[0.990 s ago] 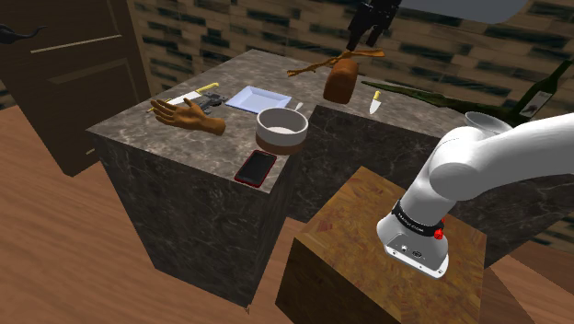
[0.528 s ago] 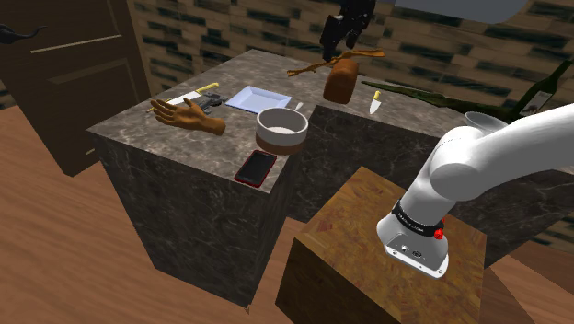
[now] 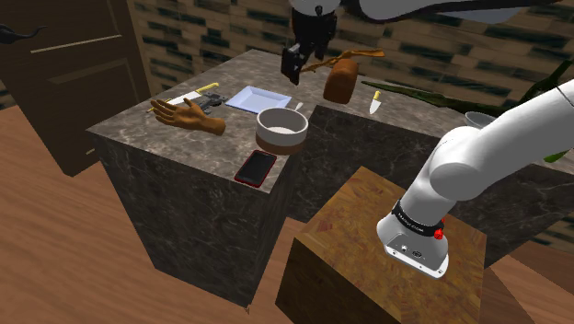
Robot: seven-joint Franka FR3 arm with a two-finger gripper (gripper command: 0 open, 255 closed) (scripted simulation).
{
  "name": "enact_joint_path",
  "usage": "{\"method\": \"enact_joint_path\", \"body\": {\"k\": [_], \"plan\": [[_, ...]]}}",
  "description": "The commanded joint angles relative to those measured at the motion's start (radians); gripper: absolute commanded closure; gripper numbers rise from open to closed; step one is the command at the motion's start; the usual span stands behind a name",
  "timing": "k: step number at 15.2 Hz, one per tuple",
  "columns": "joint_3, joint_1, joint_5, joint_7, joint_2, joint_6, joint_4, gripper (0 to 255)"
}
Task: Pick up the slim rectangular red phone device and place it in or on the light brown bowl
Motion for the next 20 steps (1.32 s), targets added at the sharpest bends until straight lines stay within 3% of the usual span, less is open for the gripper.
{"method": "enact_joint_path", "body": {"k": [1, 7, 10, 14, 20], "plan": [[0.08, -0.009, -0.047, 0.065, 0.066, -0.014, 0.024, 0], [0.333, -0.039, -0.255, 0.289, 0.361, -0.142, 0.157, 0], [0.429, -0.005, -0.408, 0.422, 0.579, -0.266, 0.243, 0], [0.424, 0.154, -0.59, 0.55, 0.862, -0.445, 0.367, 0], [0.303, 0.41, -0.766, 0.603, 1.176, -0.623, 0.557, 0]]}}
